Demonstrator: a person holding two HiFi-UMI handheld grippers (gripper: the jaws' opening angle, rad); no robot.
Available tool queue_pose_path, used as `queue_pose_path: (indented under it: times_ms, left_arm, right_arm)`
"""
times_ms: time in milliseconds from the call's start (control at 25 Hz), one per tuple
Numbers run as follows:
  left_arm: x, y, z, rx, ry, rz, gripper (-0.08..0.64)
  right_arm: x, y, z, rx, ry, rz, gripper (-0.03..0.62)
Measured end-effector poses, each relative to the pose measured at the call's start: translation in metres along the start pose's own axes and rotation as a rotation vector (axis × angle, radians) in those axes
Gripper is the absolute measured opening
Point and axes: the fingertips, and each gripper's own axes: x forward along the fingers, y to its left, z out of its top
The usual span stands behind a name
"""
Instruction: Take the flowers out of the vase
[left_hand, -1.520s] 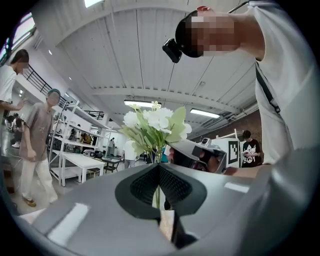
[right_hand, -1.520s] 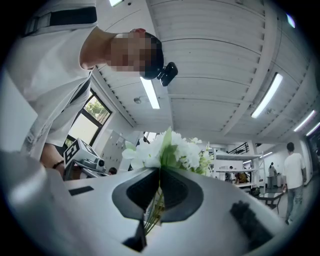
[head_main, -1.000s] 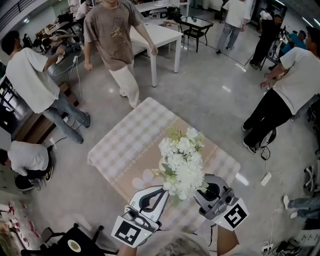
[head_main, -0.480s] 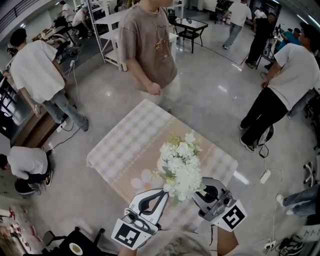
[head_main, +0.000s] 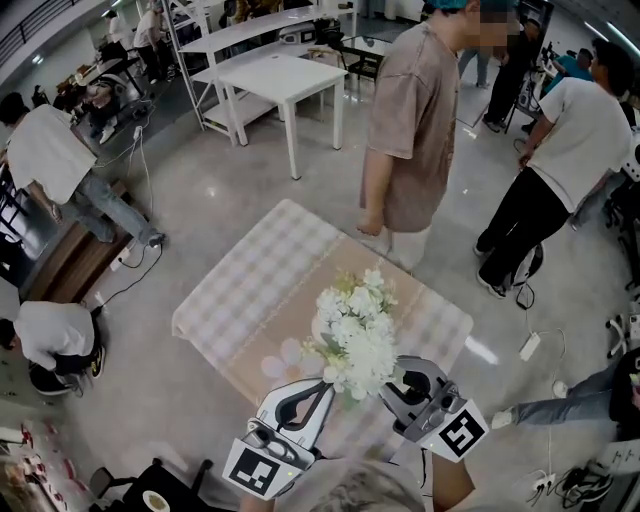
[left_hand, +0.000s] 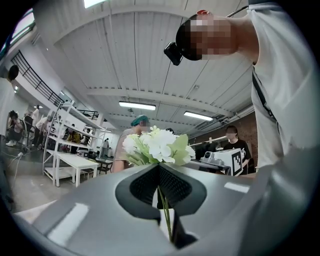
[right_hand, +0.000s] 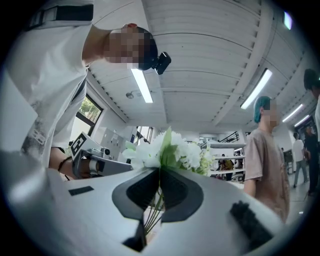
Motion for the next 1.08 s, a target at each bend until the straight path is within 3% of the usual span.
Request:
queue_pose_path:
  times_ms: [1080]
  left_arm:
    - [-0.01,0.0,0.0,-0.004,-0.004,-0.002,0.009]
  right_arm:
    - [0.007,0.012,0.001,-0.003,0.0,0.007,0.023]
